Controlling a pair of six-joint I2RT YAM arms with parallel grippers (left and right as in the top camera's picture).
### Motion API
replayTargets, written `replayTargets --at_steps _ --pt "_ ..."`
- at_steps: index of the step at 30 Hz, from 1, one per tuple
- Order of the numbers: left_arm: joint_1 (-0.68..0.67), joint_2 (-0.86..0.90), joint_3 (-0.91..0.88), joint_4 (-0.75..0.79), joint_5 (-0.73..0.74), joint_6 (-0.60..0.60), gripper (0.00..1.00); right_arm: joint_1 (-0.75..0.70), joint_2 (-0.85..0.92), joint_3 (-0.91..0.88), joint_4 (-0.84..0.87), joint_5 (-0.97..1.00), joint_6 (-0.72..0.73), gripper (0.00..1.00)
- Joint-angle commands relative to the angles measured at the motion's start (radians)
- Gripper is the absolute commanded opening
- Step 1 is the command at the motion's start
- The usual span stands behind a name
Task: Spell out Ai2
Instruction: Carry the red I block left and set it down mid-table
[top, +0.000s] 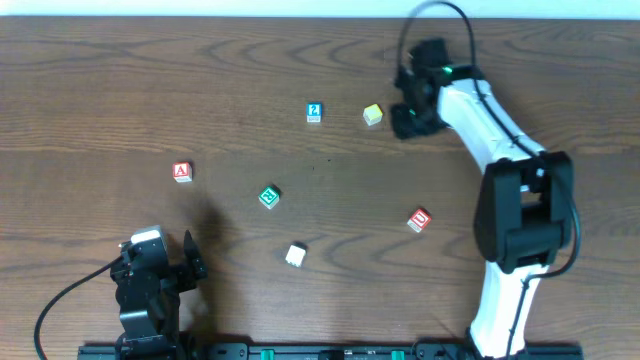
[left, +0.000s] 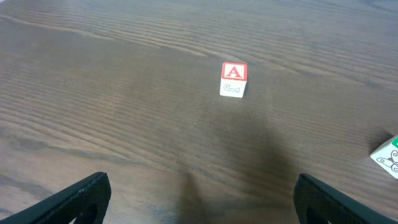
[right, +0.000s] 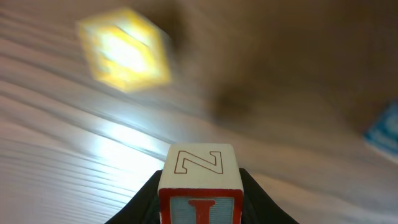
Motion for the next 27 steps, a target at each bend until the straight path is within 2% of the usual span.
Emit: replayTargets --at_steps 1,5,6,8,14,20,27 --pt "0.003 -0.005 -0.011 0.001 -0.010 0.011 0.95 0.107 0.005 0.080 -0.004 -0.023 0.102 0.21" --pt "0.003 -0.005 -0.011 0.001 -0.010 0.011 0.95 0.224 0.007 0.082 -0.002 0.064 0.335 0.21" --pt "0.003 -0.005 -0.011 0.001 -0.009 0.011 0.95 0.251 0.007 0.076 -0.005 0.090 0.392 0.17" --pt "0.003 -0.005 -0.011 0.001 -0.009 0.011 0.95 0.296 0.007 0.069 -0.016 0.148 0.451 0.18" --pt "0.003 -0.005 -0.011 0.001 -0.010 0.011 0.95 0.367 0.010 0.056 -0.037 0.226 0.575 0.17" --pt "0.003 -0.005 -0.011 0.001 -0.009 0.011 0.95 0.382 0.024 -0.033 -0.020 0.256 0.726 0.17" --pt "0.003 -0.005 -0.011 0.001 -0.010 0.011 0.95 0.389 0.028 -0.106 0.060 0.211 0.729 0.22"
